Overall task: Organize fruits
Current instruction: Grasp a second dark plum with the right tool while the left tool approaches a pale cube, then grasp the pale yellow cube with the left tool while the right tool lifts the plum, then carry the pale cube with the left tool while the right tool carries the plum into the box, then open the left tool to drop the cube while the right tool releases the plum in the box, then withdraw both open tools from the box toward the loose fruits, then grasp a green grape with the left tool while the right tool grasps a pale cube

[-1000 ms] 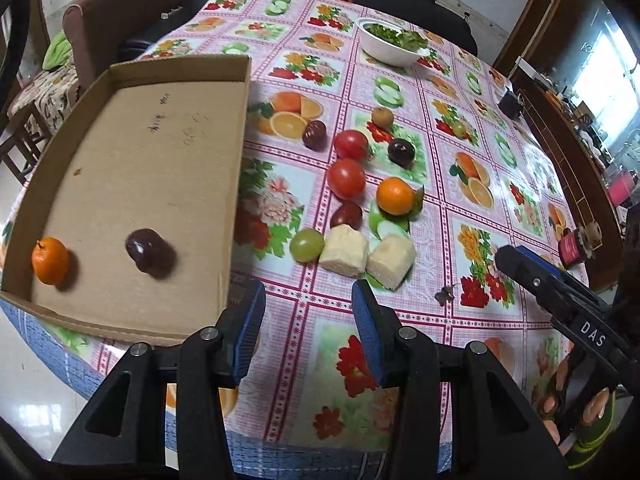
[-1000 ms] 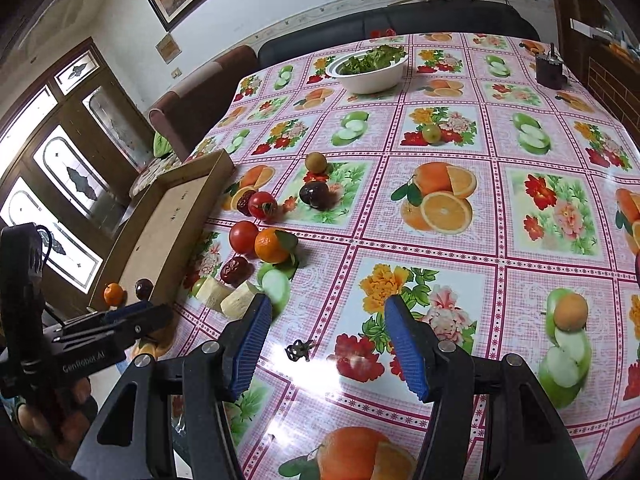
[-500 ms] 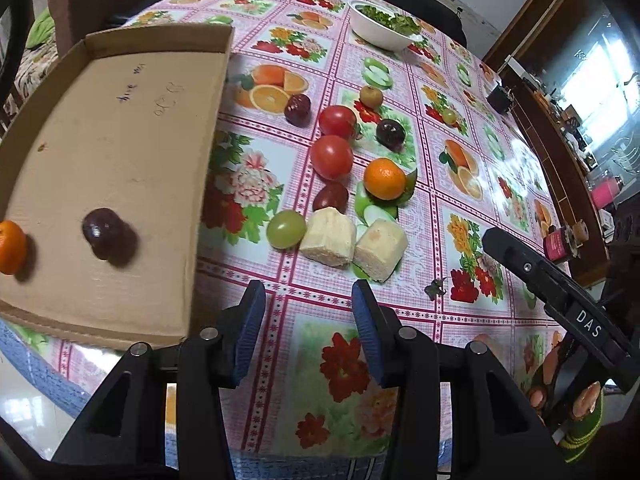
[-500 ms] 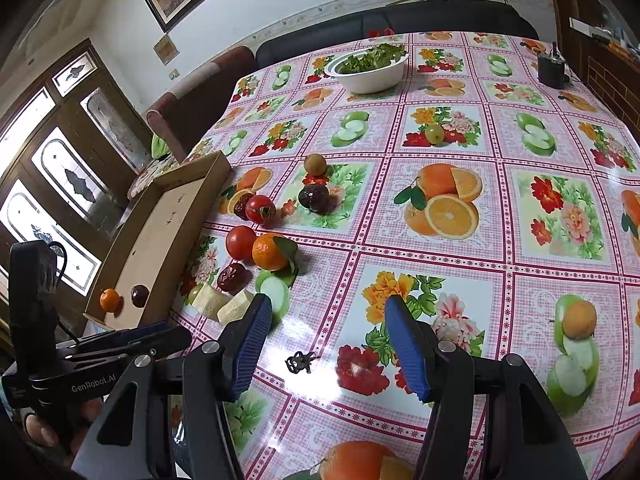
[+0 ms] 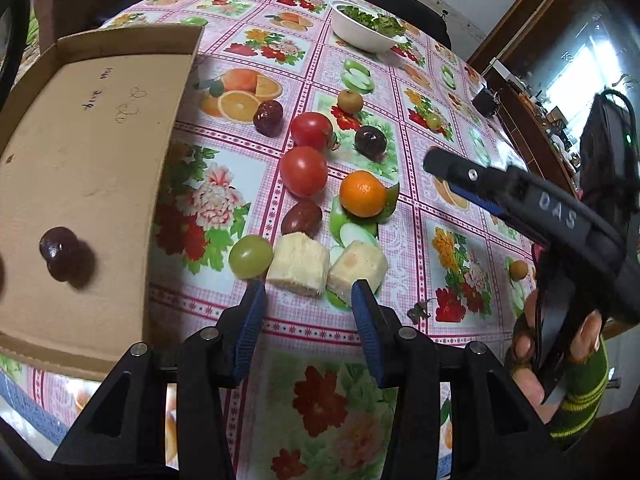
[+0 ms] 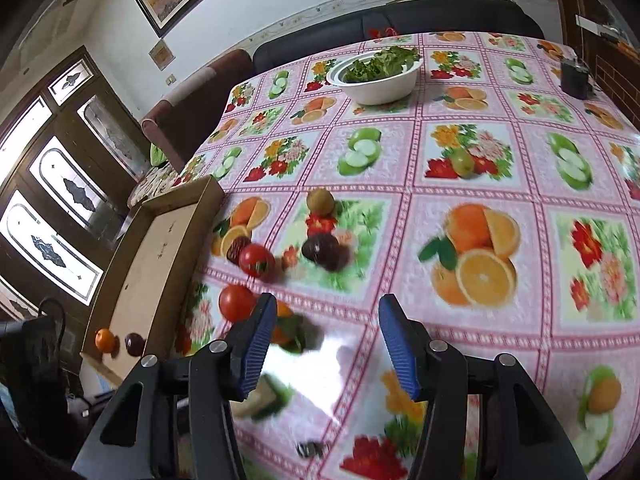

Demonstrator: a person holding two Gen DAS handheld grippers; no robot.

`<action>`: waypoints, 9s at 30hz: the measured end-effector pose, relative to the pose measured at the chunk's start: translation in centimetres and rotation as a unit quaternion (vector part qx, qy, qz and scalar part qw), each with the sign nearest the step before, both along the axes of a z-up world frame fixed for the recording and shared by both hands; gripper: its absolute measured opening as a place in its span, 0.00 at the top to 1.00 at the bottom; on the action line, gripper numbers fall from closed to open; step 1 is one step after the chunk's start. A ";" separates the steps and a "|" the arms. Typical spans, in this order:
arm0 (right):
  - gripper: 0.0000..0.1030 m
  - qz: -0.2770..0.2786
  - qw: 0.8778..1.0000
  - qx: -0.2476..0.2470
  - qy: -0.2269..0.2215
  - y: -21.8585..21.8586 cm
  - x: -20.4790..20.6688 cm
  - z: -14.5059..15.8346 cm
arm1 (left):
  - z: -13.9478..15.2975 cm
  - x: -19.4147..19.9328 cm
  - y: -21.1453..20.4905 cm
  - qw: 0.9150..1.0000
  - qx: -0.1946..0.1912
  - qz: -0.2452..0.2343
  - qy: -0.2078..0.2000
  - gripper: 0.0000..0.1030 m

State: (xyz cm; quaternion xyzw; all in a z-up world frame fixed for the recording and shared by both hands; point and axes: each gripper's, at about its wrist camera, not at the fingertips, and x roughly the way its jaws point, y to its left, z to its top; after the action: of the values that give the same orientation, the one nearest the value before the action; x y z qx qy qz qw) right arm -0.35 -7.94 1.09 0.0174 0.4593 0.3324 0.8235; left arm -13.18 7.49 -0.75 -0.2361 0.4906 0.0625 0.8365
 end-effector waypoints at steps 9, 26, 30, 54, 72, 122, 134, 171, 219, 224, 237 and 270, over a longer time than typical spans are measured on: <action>0.47 -0.004 1.000 0.001 0.009 1.0 1.7 -0.6 | 0.7 1.3 0.9 0.997 0.060 -0.033 -0.021 0.58; 0.52 0.012 1.000 -0.006 0.023 2.8 2.1 -2.1 | 0.4 0.8 0.1 0.994 0.060 -0.089 -0.015 0.72; 0.52 0.014 1.000 -0.005 0.022 3.1 2.3 -2.0 | 0.4 0.6 0.0 0.992 0.063 -0.109 -0.019 0.72; 0.78 0.012 0.999 -0.033 0.017 4.9 3.5 -3.7 | 1.6 -0.5 -0.3 0.995 0.044 -0.082 -0.029 0.73; 0.71 0.012 1.000 -0.008 -0.021 4.0 0.9 -1.2 | 4.4 -2.8 -0.1 0.995 0.051 -0.064 -0.065 0.73; 0.71 0.115 0.992 0.041 -0.044 8.6 -8.7 4.4 | 5.5 -6.3 11.1 0.977 0.153 0.143 -0.034 0.73; 0.72 0.197 0.980 0.010 -0.027 17.2 -10.6 1.5 | 3.4 -6.3 17.6 0.970 0.136 0.199 -0.003 0.73; 0.54 0.181 0.982 0.001 -0.053 14.6 -10.5 2.0 | 4.9 -6.7 14.4 0.978 0.110 0.178 -0.022 0.66; 0.51 0.032 0.999 0.001 -0.012 -1.4 -5.9 -0.5 | -0.3 0.3 -0.7 0.996 0.087 -0.018 0.023 0.66; 0.51 0.049 0.999 -0.014 -0.003 0.5 -6.1 -1.3 | -0.2 -0.2 0.0 0.994 0.103 -0.028 0.005 0.75; 0.65 0.082 0.995 -0.054 -0.011 4.5 -6.6 -3.4 | 0.2 -1.0 -0.3 0.993 0.102 -0.052 -0.008 0.84; 0.65 0.050 0.997 0.027 -0.050 0.4 -7.9 2.9 | 6.3 -4.1 3.9 0.990 0.121 0.028 -0.067 0.84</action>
State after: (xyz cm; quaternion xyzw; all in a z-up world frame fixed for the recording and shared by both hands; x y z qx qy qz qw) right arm -8.29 -7.54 3.94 0.0001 0.4084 0.3858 0.8273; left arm -17.28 11.34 5.51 -0.1505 0.4157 0.1287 0.8877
